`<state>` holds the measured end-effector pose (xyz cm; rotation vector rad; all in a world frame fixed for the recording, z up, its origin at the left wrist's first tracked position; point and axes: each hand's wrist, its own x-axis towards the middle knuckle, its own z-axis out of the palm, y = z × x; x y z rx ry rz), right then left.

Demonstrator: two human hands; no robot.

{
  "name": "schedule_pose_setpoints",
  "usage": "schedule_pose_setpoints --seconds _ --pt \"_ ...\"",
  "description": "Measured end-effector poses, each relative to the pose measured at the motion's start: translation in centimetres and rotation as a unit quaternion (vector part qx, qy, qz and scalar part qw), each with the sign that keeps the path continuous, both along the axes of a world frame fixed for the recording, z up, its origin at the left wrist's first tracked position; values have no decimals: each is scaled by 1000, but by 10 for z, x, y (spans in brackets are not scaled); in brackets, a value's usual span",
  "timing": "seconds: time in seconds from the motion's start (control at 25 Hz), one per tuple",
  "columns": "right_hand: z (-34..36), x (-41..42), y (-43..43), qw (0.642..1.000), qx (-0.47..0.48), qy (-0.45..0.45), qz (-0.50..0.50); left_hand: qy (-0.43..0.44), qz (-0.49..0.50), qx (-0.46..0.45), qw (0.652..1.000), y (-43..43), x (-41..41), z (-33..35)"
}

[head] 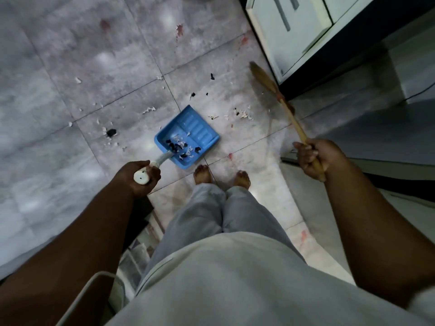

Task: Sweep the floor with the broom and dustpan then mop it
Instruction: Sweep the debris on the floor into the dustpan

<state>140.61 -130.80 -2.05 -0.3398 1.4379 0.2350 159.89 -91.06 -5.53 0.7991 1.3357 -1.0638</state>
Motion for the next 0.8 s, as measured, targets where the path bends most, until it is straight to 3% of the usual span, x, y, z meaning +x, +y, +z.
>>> schedule_pose_setpoints --seconds 0.16,0.4,0.56,0.8 --pt "-24 11 4 999 37 7 -9 9 -7 -4 1000 -7 -7 -2" --pt "13 -39 24 993 109 -13 44 16 0 -1 1000 -3 -13 2" --pt "27 -44 14 995 77 -15 56 13 5 3 1000 3 -14 6" --pt "-12 23 -1 998 20 9 58 10 10 19 1000 19 -19 0"
